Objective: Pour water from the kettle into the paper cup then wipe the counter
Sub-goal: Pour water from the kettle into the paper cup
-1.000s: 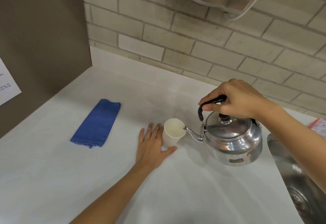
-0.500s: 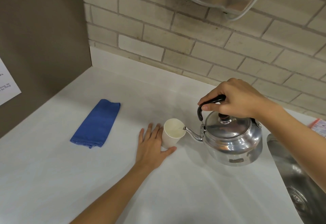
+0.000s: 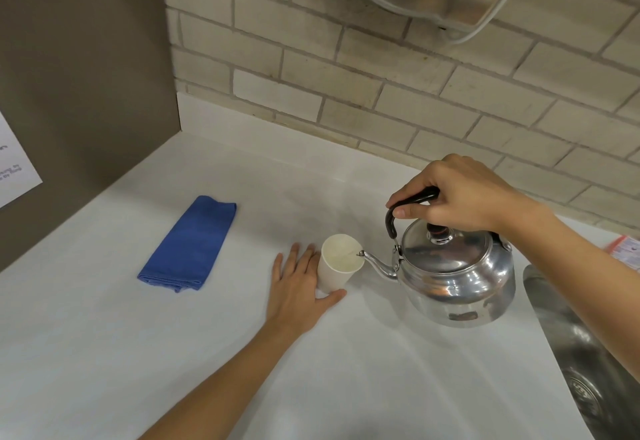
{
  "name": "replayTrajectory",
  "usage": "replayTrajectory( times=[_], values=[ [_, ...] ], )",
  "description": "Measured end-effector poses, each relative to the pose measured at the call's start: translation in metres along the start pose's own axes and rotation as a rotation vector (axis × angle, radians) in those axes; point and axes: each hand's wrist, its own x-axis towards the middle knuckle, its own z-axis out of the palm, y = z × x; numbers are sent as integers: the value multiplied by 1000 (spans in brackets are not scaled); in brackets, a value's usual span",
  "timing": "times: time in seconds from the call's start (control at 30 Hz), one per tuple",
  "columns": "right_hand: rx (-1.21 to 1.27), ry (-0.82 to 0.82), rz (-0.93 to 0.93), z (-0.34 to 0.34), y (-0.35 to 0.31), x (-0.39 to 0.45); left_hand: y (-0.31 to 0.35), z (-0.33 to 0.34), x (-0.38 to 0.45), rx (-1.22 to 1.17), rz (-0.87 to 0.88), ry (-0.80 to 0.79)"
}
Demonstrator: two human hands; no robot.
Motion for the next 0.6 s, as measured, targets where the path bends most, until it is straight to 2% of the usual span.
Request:
replayTrajectory(
  times=[0.6],
  values=[
    [-7,-31,13,-3,-4,0,1,-3,0,20,-1,-12]
  ],
)
